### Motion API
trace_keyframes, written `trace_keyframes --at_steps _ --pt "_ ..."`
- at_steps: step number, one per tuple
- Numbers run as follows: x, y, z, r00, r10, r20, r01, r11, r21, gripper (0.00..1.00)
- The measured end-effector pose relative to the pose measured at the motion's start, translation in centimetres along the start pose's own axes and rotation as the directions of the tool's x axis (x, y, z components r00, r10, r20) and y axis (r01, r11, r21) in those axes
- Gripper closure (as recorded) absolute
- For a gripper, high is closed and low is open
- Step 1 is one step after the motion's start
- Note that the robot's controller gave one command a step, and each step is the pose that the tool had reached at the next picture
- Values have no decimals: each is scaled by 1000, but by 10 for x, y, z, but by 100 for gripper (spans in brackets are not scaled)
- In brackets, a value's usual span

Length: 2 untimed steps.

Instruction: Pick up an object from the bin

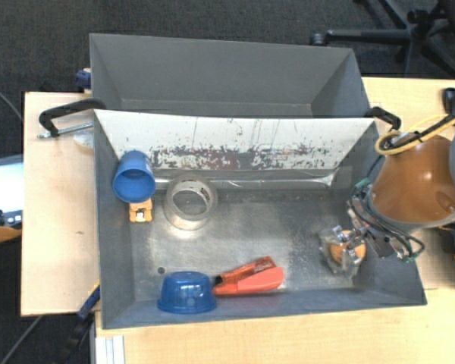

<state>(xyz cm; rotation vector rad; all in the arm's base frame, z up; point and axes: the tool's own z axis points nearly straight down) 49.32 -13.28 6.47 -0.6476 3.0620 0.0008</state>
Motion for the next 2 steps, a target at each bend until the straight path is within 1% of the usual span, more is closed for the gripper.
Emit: trace_keyframes --at_steps 2 --pt "0 1 -15 1000 0 1 0 1000 -1 100"
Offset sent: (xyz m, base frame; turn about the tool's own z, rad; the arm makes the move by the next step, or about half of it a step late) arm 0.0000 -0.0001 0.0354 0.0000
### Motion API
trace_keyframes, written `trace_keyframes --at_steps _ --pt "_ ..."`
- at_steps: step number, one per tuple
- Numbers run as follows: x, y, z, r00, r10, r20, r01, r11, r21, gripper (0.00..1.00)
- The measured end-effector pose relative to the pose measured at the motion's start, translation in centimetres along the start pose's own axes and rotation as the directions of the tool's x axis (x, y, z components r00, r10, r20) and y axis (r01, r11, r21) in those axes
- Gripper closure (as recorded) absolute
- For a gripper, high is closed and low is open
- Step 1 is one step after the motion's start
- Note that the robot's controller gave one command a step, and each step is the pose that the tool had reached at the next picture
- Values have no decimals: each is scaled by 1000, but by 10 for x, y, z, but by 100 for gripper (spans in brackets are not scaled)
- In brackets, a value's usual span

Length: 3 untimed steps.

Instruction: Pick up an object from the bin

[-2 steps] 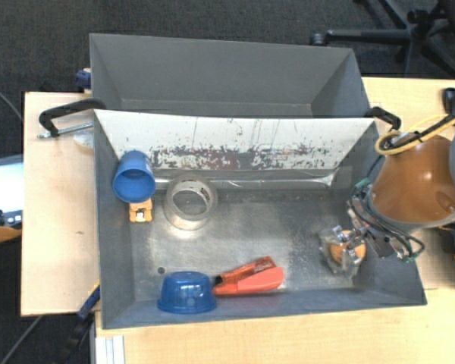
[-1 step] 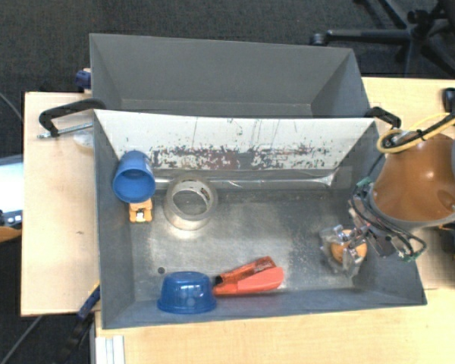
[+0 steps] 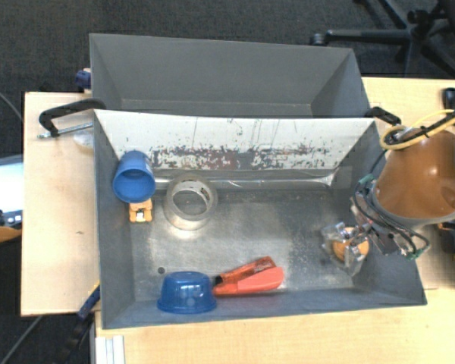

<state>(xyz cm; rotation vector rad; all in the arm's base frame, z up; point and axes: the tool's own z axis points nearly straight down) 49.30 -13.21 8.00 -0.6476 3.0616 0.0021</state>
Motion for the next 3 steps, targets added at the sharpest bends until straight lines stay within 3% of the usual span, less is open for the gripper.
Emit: trace_keyframes --at_steps 3 --pt "-1 0 -14 1000 0 3 0 1000 2 100"
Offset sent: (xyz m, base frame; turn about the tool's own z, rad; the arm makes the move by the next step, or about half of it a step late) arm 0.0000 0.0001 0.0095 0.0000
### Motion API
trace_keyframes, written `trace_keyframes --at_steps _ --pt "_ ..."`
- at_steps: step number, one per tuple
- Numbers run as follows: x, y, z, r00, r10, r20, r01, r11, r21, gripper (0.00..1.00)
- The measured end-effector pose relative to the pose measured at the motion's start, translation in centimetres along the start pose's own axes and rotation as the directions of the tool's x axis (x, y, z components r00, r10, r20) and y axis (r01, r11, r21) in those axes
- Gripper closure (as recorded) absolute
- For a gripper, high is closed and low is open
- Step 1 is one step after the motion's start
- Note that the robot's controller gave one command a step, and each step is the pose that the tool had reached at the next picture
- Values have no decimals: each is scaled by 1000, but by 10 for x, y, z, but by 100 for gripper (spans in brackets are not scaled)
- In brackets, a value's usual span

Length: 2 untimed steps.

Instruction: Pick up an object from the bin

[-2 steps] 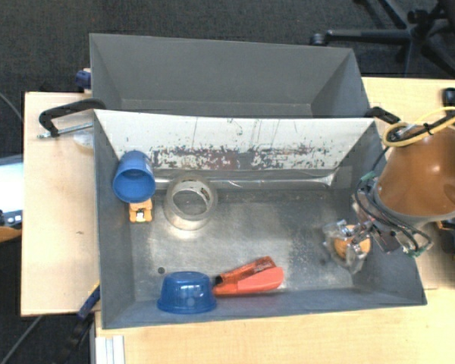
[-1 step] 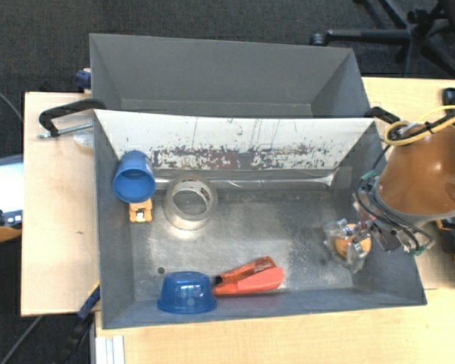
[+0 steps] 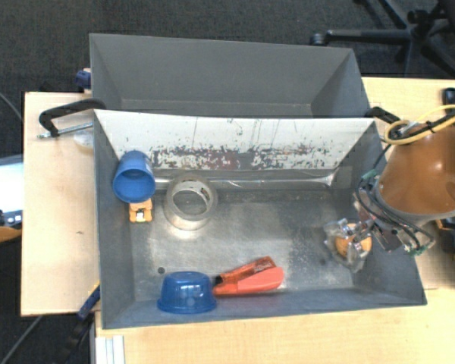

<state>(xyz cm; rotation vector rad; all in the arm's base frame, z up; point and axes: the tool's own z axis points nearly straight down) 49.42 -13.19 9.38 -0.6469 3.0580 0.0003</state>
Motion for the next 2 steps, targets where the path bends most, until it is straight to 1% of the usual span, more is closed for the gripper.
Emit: trace_keyframes --at_steps 2 --pt "-1 0 -12 1000 0 3 0 1000 1 100"
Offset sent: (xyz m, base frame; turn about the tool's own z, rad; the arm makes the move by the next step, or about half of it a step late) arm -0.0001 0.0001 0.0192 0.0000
